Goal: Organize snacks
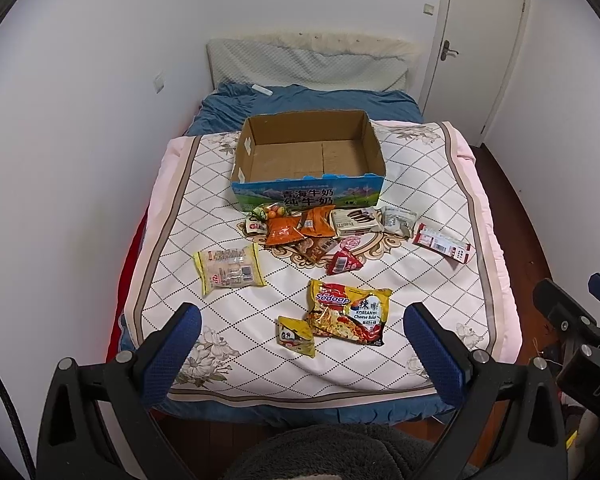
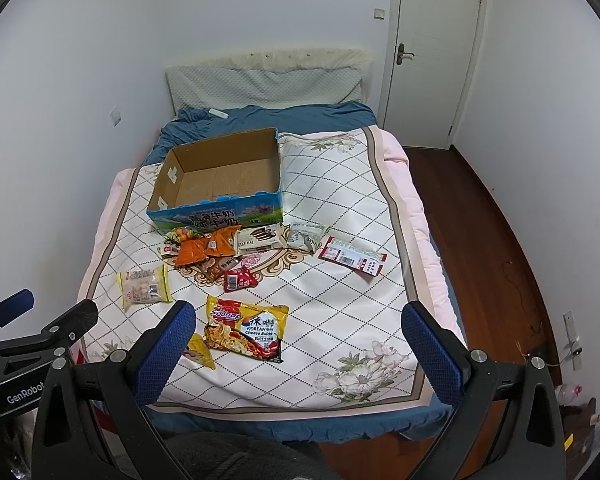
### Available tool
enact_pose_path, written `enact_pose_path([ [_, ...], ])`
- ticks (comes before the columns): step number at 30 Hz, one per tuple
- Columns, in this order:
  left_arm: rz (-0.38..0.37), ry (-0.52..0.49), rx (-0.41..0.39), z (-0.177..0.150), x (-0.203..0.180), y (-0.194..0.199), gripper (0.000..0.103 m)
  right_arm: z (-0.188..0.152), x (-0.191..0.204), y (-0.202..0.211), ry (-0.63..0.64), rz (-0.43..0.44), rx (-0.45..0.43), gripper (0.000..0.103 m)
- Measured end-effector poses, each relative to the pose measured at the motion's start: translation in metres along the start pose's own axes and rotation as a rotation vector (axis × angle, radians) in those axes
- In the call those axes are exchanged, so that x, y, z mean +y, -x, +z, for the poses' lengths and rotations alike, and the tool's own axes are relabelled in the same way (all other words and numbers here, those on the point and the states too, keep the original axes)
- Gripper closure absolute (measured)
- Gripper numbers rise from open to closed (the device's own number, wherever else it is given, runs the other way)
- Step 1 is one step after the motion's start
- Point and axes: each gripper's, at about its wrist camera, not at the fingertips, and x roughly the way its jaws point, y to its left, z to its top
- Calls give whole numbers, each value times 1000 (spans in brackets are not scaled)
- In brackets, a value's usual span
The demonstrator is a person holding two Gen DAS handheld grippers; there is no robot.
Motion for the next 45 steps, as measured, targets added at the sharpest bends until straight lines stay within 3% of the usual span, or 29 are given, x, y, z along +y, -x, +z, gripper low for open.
enact_pose_path([
  [45, -13, 1, -32, -15, 7, 22, 0, -13, -1, 26, -14, 8, -15, 0],
])
